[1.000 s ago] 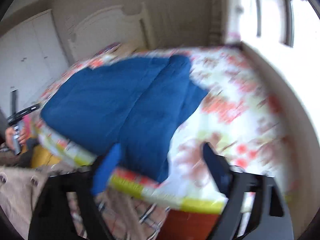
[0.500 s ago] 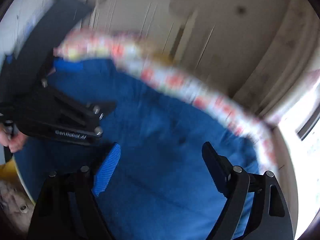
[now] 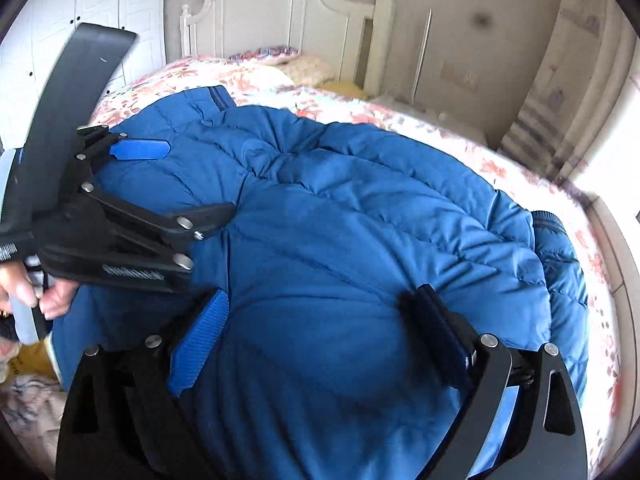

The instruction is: Fold large clothes

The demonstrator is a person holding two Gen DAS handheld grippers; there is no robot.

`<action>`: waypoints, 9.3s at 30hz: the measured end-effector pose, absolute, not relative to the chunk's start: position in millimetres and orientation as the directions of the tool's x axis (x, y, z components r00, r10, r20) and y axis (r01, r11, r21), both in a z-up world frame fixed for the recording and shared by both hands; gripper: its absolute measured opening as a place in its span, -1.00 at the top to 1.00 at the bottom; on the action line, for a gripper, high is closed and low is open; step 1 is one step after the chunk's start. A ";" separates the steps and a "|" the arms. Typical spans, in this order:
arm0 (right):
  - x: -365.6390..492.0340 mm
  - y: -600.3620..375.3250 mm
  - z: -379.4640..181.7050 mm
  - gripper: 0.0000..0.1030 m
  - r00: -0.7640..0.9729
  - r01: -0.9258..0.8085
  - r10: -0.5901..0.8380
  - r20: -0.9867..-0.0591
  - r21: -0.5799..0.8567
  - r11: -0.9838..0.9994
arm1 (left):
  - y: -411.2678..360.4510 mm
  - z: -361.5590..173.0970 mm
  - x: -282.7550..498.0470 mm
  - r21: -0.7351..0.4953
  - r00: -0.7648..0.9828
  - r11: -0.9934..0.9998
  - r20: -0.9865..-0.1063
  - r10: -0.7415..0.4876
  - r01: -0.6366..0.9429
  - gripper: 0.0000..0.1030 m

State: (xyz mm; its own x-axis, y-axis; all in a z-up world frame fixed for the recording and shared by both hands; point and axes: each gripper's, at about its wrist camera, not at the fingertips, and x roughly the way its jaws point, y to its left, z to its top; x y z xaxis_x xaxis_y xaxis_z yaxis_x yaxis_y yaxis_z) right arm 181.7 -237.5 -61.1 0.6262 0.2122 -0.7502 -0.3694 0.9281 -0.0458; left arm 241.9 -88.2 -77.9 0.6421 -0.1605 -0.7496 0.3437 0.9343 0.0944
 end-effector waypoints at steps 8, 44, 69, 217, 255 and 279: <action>237.2 -253.5 -0.5 -0.49 0.743 -0.252 0.149 -0.653 -0.067 0.965 | -63.6 -17.8 310.4 0.181 0.725 0.962 -0.688 -0.027 0.207 -0.96; 320.2 -368.0 -84.3 -0.78 0.589 0.107 -0.100 -0.802 -0.045 0.993 | -70.6 -48.6 354.3 0.011 0.657 0.987 -0.747 -0.097 0.158 -0.95; 319.9 -371.8 -86.2 -0.82 0.590 0.115 -0.086 -0.802 -0.022 0.993 | 8.7 -96.8 365.3 -0.124 0.562 0.992 -0.819 -0.120 0.032 -0.95; 66.0 -31.5 31.7 0.29 0.849 -0.520 0.380 -0.368 -0.446 0.728 | 195.7 28.8 75.8 -0.364 0.900 0.930 -0.421 -0.115 -0.052 -0.95; -5.7 -58.8 0.3 -0.28 0.676 -0.734 0.580 -0.455 -0.355 0.578 | 59.3 -62.1 268.3 0.035 0.667 0.951 -0.721 -0.188 0.306 -0.96; 53.6 -58.6 -20.0 -0.26 0.623 -0.714 0.501 -0.600 -0.175 0.678 | 25.0 -37.5 231.4 0.165 0.716 0.981 -0.696 0.041 0.104 -0.96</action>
